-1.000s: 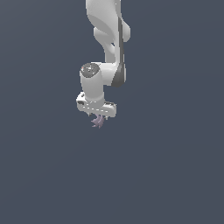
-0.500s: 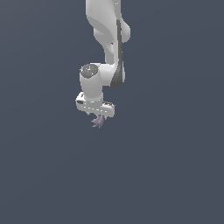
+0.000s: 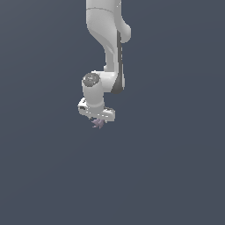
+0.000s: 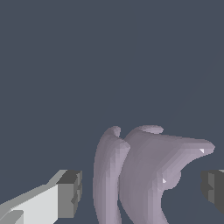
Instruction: Pick up the object and move it to a goal position.
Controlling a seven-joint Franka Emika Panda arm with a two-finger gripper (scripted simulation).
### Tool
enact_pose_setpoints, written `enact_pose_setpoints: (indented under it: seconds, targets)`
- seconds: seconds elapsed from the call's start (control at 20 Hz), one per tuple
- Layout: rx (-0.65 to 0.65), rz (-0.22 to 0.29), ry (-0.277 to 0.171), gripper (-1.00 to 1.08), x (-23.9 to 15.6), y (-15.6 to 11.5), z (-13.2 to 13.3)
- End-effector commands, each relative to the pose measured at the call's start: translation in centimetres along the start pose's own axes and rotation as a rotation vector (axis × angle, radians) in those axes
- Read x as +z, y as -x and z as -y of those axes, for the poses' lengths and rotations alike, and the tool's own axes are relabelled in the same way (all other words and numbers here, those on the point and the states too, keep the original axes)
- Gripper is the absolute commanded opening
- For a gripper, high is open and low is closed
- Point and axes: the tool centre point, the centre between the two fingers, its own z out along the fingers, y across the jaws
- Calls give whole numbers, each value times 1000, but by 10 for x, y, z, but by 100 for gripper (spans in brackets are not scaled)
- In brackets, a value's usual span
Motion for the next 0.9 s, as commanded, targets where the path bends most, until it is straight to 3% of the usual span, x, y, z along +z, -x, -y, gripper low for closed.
enact_pose_setpoints:
  seconds: [0.0, 0.15, 0.2, 0.85]
  targets:
    - [0, -1, 0, 100, 7, 0, 0]
    - [0, -1, 0, 100, 9, -1, 0]
    - [0, -1, 0, -100, 9, -1, 0]
    - [0, -2, -1, -100, 6, -1, 0]
